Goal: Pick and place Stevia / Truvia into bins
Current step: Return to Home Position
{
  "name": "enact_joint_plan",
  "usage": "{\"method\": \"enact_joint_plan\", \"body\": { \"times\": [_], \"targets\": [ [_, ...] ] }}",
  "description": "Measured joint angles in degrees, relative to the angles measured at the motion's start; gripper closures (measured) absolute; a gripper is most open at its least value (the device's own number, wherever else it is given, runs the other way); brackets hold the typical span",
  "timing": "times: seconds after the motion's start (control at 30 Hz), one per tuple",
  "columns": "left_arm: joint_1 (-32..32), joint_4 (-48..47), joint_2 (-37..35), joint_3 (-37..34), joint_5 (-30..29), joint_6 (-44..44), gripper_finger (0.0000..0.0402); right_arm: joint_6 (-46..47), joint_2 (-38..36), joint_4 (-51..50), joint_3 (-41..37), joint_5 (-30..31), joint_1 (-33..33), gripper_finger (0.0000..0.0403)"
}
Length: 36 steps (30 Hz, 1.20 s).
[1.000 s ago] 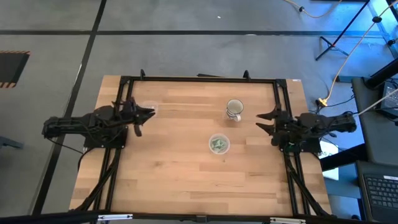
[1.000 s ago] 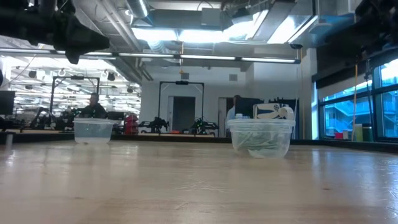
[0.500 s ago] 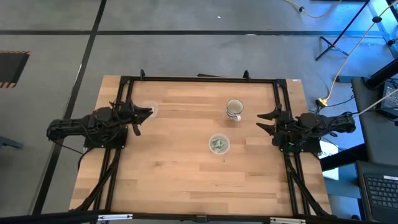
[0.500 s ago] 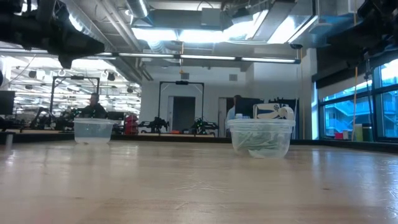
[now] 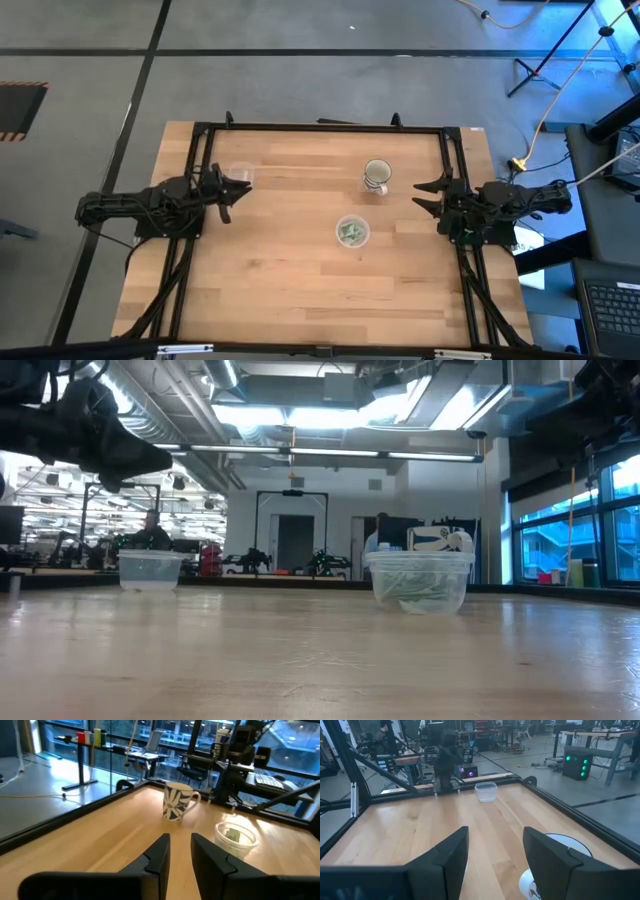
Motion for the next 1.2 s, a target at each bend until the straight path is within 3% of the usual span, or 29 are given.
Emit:
{"method": "enact_joint_plan", "body": {
  "times": [0.8,1.2],
  "targets": [
    [-0.02,-0.17,0.22,0.0,0.19,3.19,0.0329,-4.37,0.02,-4.42,-0.06,0.2,0.0,0.0211],
    [-0.02,-0.2,0.22,0.0,0.17,3.19,0.0329,-8.98,0.0,6.0,-8.62,0.59,-0.02,0.0211]
  ]
}}
